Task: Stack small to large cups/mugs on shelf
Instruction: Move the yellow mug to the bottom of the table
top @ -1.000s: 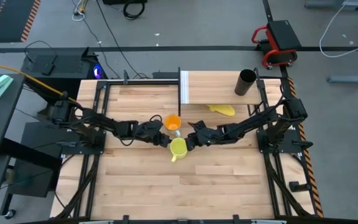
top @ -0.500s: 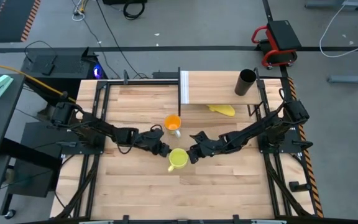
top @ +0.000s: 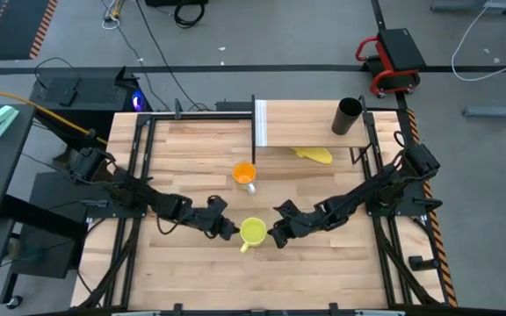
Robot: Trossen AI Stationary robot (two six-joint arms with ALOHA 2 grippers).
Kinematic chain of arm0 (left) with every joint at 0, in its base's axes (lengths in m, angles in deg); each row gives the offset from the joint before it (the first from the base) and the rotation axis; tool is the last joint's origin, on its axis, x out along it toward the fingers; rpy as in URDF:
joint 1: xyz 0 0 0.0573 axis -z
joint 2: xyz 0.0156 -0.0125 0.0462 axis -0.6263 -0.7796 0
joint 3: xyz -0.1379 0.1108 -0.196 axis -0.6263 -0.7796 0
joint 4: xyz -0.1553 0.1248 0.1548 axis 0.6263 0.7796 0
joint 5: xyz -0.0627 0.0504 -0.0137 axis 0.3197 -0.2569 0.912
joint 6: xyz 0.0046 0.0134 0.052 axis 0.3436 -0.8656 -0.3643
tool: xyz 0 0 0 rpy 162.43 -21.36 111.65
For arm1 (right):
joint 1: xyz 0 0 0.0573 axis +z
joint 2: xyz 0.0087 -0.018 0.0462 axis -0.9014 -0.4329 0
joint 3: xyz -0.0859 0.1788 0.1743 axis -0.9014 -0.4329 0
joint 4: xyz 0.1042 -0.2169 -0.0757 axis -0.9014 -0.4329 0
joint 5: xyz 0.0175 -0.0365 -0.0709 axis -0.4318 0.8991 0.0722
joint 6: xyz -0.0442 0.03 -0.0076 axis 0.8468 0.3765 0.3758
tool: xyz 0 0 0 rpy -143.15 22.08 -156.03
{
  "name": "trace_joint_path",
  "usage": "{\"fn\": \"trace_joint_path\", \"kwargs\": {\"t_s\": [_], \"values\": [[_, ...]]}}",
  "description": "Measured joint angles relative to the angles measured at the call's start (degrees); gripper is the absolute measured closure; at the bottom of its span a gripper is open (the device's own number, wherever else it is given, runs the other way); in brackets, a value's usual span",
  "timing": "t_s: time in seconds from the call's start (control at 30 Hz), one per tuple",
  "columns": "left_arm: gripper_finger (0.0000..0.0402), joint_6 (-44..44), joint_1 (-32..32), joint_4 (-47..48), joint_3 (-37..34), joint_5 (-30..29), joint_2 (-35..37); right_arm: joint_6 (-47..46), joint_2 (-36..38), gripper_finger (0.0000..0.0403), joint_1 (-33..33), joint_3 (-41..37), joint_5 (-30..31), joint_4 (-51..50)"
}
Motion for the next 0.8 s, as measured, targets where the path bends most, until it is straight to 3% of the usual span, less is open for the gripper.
{"fn": "trace_joint_path", "kwargs": {"t_s": [0.17, 0.33, 0.6, 0.8], "values": [[0.0393, 0.26, 1.25, 0.19, 0.0, -3.68, 0.0, -0.02, 0.0, 0.0403, 0.94, 0.0, 0.72, -0.49], [0.0391, -0.93, -1.59, 0.4, 0.0, -4.63, 0.0, 0.51, 0.0, 0.0403, -1.38, 0.02, 1.55, -2.92], [0.0384, -4.54, -6.99, 0.37, 0.0, -1.73, 0.0, 4.73, 0.0, 0.0402, -6.09, 0.02, 1.51, -1.44], [0.0395, -4.77, -5.8, -0.17, -0.02, -0.37, 0.02, 7.63, -0.3, 0.0402, -6.47, 2.52, 0.65, 0.24]]}}
